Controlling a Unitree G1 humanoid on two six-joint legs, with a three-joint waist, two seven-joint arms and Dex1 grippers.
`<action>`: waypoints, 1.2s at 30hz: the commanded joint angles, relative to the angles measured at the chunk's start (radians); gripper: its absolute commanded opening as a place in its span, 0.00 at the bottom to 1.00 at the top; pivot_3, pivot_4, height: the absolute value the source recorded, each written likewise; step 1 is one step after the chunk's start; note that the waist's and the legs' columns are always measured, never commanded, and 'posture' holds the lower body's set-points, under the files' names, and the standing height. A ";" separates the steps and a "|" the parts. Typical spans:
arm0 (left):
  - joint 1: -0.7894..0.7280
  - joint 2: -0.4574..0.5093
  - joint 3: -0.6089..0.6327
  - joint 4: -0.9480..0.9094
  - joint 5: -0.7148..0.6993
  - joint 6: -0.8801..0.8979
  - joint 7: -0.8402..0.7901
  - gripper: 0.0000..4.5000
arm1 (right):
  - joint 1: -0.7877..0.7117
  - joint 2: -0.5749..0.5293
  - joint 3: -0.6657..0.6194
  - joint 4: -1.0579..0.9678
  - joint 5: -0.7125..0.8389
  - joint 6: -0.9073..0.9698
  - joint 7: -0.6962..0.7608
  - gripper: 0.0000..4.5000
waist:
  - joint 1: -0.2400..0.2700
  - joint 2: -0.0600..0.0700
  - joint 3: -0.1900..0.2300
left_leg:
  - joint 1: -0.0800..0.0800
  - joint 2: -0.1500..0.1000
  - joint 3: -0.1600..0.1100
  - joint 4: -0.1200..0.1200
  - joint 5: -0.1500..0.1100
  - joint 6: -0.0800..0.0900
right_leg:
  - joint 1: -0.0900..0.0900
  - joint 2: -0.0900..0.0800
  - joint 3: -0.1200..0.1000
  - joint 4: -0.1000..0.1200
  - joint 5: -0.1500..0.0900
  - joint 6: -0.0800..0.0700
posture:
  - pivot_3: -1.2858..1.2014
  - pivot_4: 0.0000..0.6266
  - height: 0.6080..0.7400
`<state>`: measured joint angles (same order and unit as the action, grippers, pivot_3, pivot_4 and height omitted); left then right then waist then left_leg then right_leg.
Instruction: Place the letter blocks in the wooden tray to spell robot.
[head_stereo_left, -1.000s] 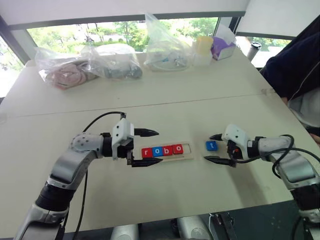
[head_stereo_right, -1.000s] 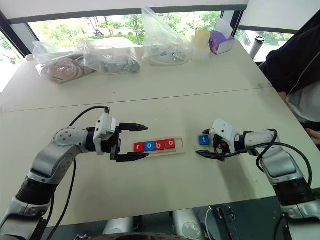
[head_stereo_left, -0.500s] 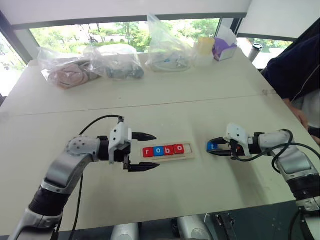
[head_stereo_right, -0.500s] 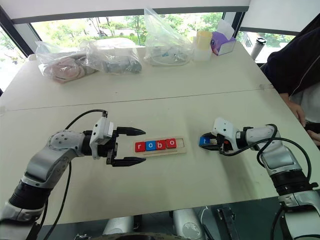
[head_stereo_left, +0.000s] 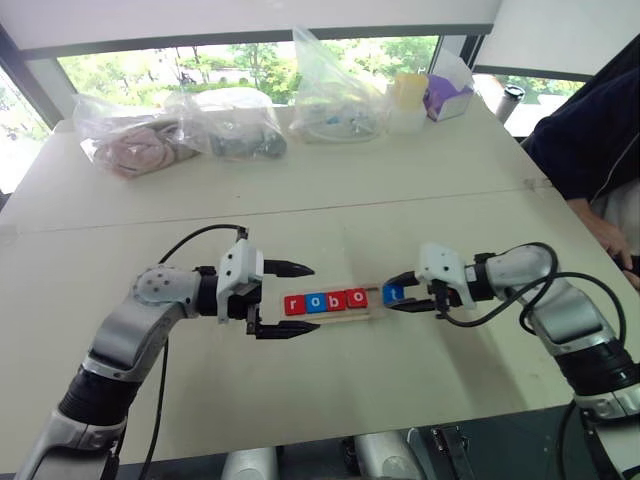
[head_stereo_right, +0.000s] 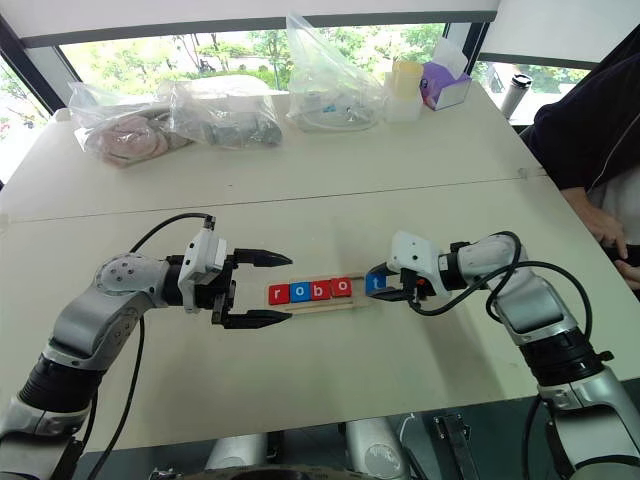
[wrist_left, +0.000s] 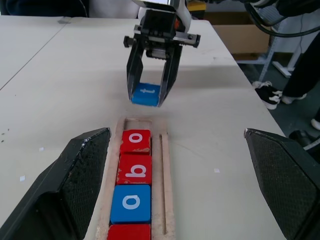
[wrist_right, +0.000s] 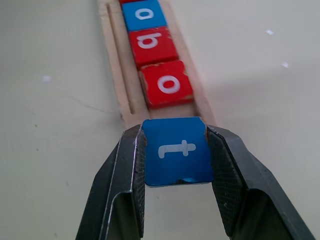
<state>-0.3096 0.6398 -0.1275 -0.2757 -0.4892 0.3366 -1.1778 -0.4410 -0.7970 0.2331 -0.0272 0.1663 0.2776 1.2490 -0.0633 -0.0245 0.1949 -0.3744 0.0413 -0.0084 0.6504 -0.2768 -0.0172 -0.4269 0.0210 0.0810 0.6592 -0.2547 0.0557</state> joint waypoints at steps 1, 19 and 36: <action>-0.002 0.002 0.018 -0.022 -0.013 -0.009 0.000 1.00 | -0.036 0.011 0.006 0.026 -0.019 -0.037 0.008 0.27 | 0.002 0.000 0.000 | 0.000 0.000 0.000 0.000 0.000 0.000 | 0.000 0.000 0.000 0.000 0.000 0.000 | 0.52 0.24 1.00; 0.036 0.002 0.030 -0.061 -0.023 0.002 0.045 1.00 | -0.121 0.080 0.063 0.127 -0.061 -0.083 0.049 0.27 | 0.004 0.000 0.000 | 0.000 0.000 0.000 0.000 0.000 0.000 | 0.000 0.000 0.000 0.001 0.000 -0.001 | 0.52 0.24 1.00; 0.044 0.002 0.028 -0.070 -0.025 0.002 0.063 1.00 | -0.135 0.123 0.079 0.131 -0.079 -0.078 0.056 0.27 | 0.004 0.000 0.000 | 0.000 0.000 0.000 0.000 0.000 0.000 | 0.000 0.000 0.000 0.001 0.000 -0.001 | 0.52 0.24 1.00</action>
<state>-0.2687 0.6408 -0.1256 -0.3143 -0.4924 0.3436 -1.1141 -0.5611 -0.6760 0.3119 0.1195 0.0878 0.2043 1.3009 -0.0593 -0.0245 0.1949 -0.3740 0.0414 -0.0084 0.6506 -0.2768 -0.0172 -0.4272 0.0211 0.0810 0.6607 -0.2543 0.0551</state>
